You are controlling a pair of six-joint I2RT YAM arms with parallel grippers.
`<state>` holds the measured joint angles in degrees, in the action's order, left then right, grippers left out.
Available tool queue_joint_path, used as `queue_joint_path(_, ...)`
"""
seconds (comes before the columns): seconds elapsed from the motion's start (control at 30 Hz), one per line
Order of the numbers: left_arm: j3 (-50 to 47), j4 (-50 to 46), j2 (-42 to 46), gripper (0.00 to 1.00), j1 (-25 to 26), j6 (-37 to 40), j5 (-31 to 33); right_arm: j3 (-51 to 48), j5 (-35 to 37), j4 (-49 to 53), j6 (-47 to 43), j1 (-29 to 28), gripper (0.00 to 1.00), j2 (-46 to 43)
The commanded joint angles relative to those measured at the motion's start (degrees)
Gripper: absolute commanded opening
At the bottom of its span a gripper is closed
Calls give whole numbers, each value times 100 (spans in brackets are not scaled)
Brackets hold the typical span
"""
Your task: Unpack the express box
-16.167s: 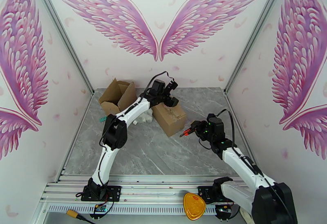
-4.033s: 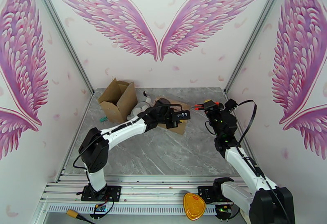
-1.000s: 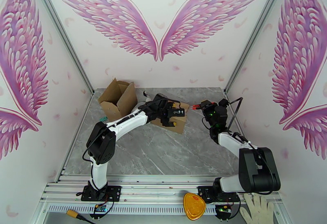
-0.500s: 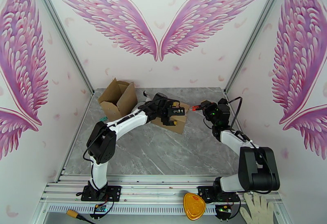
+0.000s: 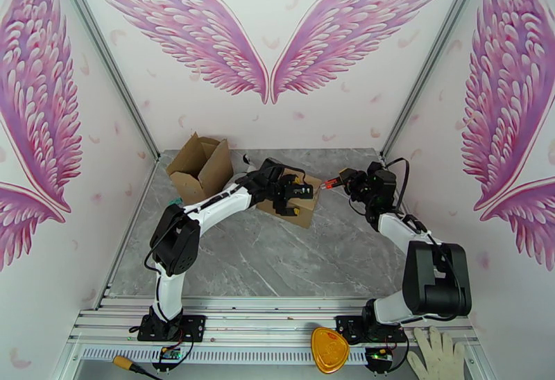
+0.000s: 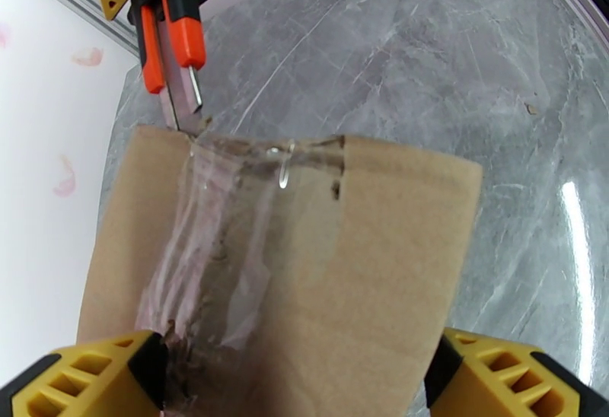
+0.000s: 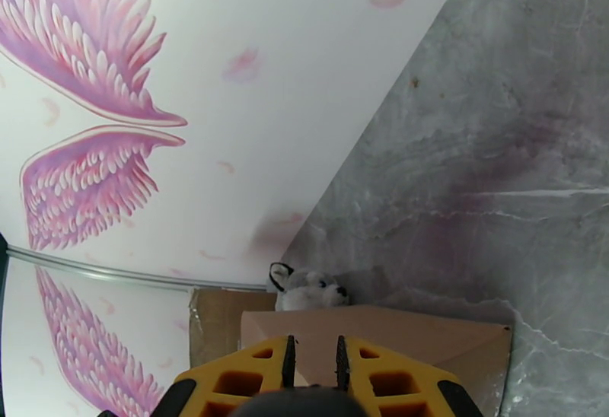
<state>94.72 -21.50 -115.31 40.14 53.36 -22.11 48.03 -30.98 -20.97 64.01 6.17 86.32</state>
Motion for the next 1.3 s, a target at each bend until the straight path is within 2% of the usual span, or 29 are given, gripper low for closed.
queue_joint_path(0.0,317,25,-159,93,-37,-18,91,65,-1146,779,-246,-109,0,169)
queue_joint_path(0.17,269,127,-149,94,193,-63,33,138,-1299,809,-221,-108,0,236)
queue_joint_path(0.3,293,283,-244,94,212,-159,280,172,-1561,1009,-340,-91,0,261)
queue_joint_path(0.9,422,95,-299,93,-128,0,529,295,-2497,1945,-971,275,0,338)
queue_joint_path(1.27,521,64,-291,93,101,-69,422,270,-2489,1716,-804,296,0,459)
